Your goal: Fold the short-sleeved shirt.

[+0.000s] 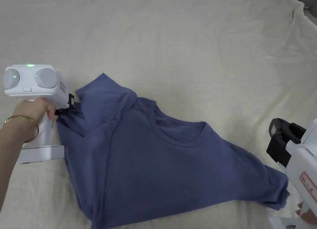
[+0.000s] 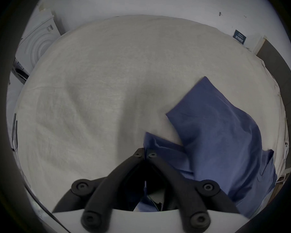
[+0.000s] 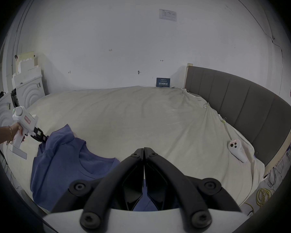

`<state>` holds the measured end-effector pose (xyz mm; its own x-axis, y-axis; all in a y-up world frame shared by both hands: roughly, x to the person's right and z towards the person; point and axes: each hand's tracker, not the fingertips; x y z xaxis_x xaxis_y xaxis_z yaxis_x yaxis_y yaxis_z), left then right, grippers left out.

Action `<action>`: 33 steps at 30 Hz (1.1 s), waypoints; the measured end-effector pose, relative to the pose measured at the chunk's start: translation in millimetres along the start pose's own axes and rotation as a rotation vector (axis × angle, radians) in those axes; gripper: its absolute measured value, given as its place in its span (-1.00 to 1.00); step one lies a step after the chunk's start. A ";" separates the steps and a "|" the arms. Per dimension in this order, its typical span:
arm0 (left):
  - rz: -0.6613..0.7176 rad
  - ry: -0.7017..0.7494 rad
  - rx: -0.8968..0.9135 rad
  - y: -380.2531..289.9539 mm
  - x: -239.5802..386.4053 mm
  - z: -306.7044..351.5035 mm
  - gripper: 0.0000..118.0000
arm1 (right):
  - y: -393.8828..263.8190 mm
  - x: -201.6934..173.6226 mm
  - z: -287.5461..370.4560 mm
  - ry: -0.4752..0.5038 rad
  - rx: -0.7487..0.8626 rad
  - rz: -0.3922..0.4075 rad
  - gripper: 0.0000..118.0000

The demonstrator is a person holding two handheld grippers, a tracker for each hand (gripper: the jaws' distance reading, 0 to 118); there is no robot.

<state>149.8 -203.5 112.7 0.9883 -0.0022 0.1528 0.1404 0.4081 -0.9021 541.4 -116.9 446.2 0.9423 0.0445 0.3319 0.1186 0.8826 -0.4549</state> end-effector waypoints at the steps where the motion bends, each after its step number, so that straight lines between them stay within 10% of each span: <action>1: 0.000 0.001 0.000 -1.2 -0.7 0.7 -1.00 | 1.1 -4.4 1.7 0.001 -0.002 -0.002 -1.00; 14: 0.123 -0.162 0.322 -28.1 -14.6 98.1 -1.00 | 39.2 15.8 -12.7 0.044 -0.222 0.044 -0.99; 16: 0.121 -0.166 0.332 -32.8 -14.2 106.6 -1.00 | 39.8 20.4 -23.9 0.001 -0.280 0.120 -0.38; 18: 0.120 -0.164 0.344 -37.1 -13.2 113.1 -1.00 | 30.5 25.8 -39.7 0.018 -0.407 0.152 0.74; 19: 0.122 -0.165 0.348 -38.8 -13.5 115.8 -1.00 | 25.4 27.9 -44.7 0.031 -0.440 0.147 0.89; 28: 0.134 -0.145 0.341 -47.5 -13.6 120.0 -1.00 | -20.9 44.0 -112.8 0.033 -0.686 0.016 0.86; 33: 0.158 -0.137 0.328 -53.0 -13.6 116.3 -1.00 | -25.5 38.5 -128.6 0.039 -0.716 -0.081 0.28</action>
<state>121.9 -118.9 205.4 0.9758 0.1967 0.0952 -0.0612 0.6641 -0.7452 614.9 -197.9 364.3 0.9307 -0.0364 0.3639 0.3521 0.3585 -0.8646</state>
